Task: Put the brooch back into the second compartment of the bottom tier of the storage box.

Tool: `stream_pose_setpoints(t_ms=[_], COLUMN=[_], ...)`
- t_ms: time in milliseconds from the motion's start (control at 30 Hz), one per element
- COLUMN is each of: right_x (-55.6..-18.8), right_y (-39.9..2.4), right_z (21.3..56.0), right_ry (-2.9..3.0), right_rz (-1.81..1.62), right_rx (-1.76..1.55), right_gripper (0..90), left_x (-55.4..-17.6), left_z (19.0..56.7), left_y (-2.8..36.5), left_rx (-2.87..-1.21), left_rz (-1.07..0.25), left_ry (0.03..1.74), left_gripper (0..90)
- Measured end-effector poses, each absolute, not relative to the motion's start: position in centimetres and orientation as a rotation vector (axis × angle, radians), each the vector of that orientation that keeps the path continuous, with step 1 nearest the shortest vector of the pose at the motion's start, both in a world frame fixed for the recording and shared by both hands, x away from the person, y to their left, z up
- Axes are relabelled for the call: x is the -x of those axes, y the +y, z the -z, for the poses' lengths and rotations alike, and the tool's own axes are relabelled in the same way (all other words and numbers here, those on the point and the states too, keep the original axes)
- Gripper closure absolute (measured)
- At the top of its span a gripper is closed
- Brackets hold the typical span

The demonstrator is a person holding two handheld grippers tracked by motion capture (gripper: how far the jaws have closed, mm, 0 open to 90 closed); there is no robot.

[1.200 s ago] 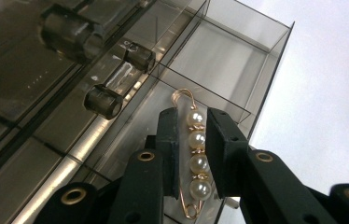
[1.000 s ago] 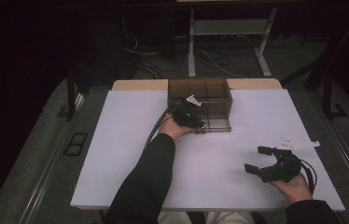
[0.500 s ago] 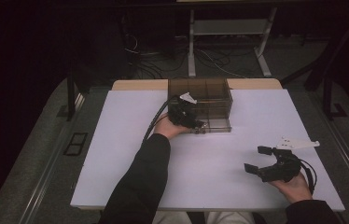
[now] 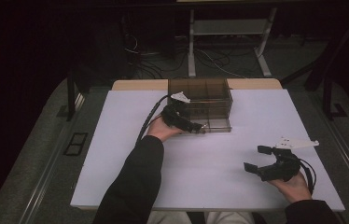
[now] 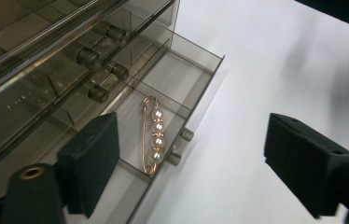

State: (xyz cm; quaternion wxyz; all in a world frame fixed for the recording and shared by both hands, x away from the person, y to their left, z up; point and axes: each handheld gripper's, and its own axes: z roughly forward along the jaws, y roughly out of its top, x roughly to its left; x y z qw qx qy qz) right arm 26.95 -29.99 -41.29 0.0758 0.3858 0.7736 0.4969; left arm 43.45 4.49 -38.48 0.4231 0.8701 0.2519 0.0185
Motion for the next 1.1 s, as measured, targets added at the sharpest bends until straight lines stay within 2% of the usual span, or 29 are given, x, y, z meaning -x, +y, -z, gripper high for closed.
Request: stream_pose_setpoints(t_ms=[433, 1100], right_x=[-27.0, -27.0], right_y=[-29.9, -29.8], right_z=[41.3, 41.3], right_ry=[2.323, 2.321], right_rz=[-1.490, -1.488], right_rx=[-1.163, -1.166], right_gripper=[0.3, 0.3], left_x=[-41.6, -36.3], left_z=[37.6, 37.5], left_y=[6.6, 10.3], left_rx=[-2.136, -2.095], left_rz=[-0.042, -0.131], left_ry=[0.646, 0.639], left_gripper=[0.0, 0.0])
